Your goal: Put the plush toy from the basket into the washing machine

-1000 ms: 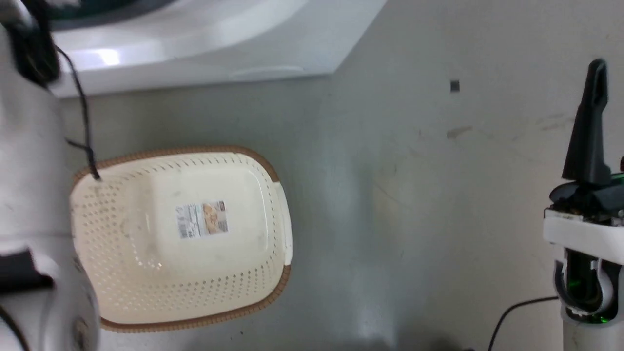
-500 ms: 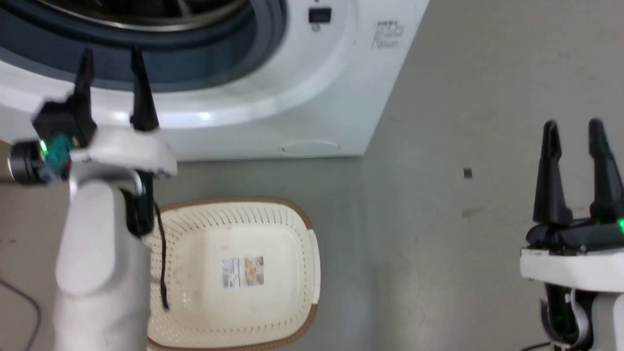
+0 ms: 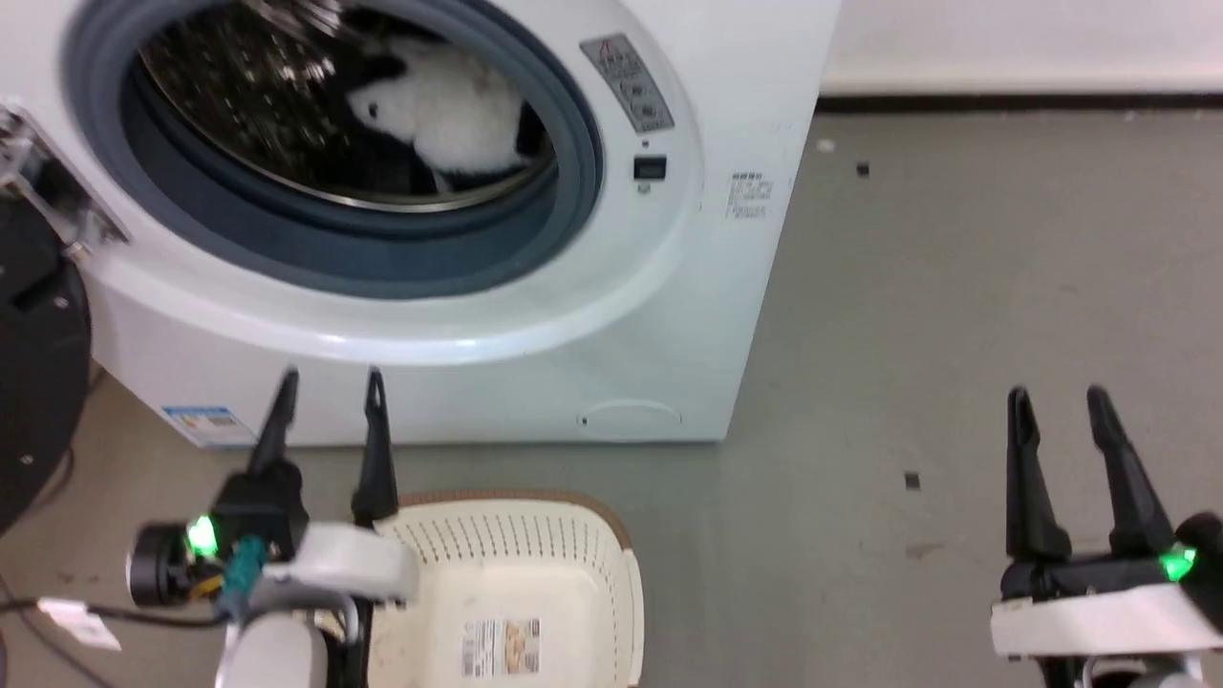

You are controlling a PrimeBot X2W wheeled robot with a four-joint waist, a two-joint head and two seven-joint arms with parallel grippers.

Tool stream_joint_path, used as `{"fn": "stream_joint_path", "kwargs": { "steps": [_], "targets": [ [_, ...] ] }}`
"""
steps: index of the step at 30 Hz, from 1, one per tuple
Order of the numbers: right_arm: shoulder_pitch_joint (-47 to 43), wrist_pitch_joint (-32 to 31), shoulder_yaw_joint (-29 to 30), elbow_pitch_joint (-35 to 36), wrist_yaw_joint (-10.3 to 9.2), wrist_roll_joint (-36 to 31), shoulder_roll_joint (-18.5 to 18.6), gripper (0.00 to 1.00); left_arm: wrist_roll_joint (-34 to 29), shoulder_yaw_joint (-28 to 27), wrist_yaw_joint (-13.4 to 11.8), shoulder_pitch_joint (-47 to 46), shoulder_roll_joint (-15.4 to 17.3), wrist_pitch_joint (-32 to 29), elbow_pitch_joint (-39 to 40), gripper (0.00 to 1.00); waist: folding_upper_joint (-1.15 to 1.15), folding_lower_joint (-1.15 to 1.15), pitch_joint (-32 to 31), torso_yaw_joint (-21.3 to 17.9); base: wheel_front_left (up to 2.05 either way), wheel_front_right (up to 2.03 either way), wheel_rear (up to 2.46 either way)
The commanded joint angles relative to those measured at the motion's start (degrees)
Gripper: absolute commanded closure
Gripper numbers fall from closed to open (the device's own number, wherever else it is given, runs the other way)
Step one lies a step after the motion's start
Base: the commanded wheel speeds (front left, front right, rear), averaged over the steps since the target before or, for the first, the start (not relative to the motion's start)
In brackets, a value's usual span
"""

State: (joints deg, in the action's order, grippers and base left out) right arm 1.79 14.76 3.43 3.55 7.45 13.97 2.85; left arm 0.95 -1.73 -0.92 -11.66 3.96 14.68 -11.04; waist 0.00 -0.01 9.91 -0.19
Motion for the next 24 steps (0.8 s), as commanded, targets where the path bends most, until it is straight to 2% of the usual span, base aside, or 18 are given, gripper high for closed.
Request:
{"fn": "stream_joint_path", "kwargs": {
  "steps": [1, 6, 14, 15, 24],
  "targets": [
    [-1.43, 0.24, 0.23, -0.60, 0.03, -0.74, 0.03, 0.00, -0.20, 0.30, -0.45, 1.63, -0.18, 0.32, 0.20, 0.00, 0.00, 0.01, -3.31, 0.12, 0.00, 0.00, 0.00],
    [-5.59, 0.24, 0.19, -2.39, 0.03, -1.43, 0.03, 0.00, -0.01, 1.11, -0.20, 7.76, -0.33, 0.32, -0.26, 0.00, 0.00, 0.01, -8.21, 0.43, 0.00, 0.00, 0.00],
    [-8.17, 0.24, 0.58, -3.20, 0.03, -1.16, 0.03, 0.00, 1.29, 0.34, 0.72, 12.84, -0.31, 0.32, -0.05, 0.00, 0.00, 0.01, -10.75, 0.83, 0.00, 0.00, 0.00],
    [-7.47, -0.04, 0.49, -3.04, -0.01, -1.34, 0.00, 1.00, 1.25, 0.57, 0.57, 12.34, -0.16, -0.06, -0.14, 1.00, 0.00, 0.01, -10.65, 0.71, 0.00, 0.00, 0.00],
    [-7.09, -0.84, 0.20, -3.05, -0.01, -2.02, 0.00, 1.00, 1.13, 0.69, 0.59, 12.32, -0.15, -0.86, 0.43, 1.00, 0.00, 0.01, -10.64, 0.68, 0.00, 0.00, 0.00]
  ]
}}
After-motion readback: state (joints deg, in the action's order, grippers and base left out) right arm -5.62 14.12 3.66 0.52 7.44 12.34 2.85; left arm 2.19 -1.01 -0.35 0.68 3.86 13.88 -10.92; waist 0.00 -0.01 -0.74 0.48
